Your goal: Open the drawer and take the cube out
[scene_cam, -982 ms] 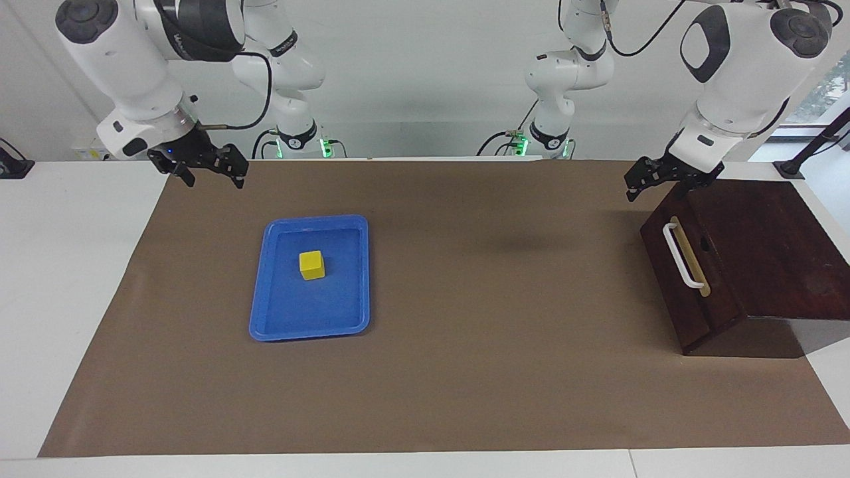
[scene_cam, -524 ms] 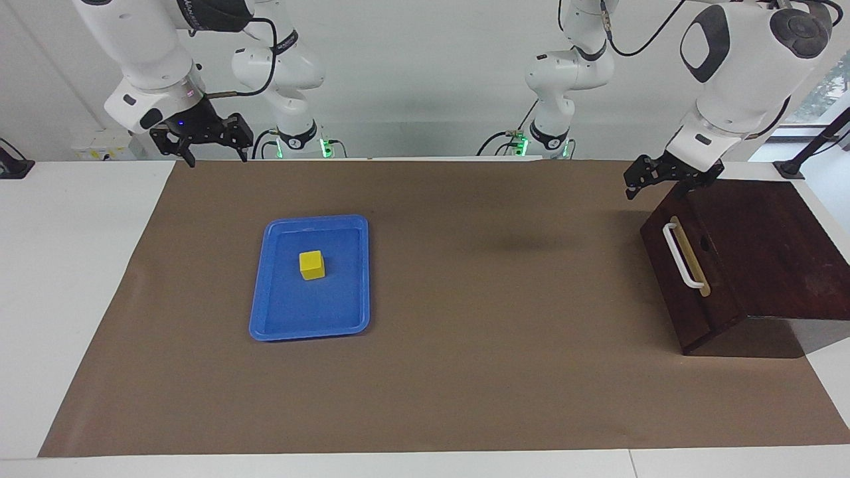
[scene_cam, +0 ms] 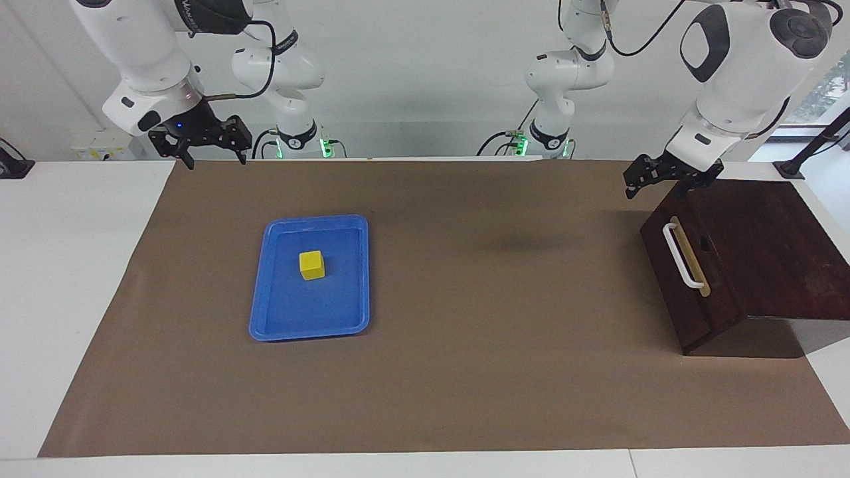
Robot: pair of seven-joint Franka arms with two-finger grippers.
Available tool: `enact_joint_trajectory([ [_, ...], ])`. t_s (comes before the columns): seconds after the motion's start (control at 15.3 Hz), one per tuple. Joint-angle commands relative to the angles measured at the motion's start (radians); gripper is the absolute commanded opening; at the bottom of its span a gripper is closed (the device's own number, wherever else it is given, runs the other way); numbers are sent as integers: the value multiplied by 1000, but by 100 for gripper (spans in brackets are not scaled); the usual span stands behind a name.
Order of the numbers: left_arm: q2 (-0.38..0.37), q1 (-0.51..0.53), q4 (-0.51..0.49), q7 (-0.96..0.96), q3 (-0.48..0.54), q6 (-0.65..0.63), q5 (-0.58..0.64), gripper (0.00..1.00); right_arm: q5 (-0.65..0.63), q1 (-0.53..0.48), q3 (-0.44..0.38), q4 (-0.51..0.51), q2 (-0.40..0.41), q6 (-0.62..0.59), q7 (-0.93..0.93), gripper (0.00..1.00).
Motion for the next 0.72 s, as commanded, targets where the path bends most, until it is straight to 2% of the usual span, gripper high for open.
enact_joint_trajectory([
  [0.0,-26,-3,-24,15,5,-8,-16,100,4,7,-37,33,24,-15,12,100],
  [0.65,-26,-3,-24,15,5,-17,-16,100,-4,6,-30,43,38,-13,18,100],
])
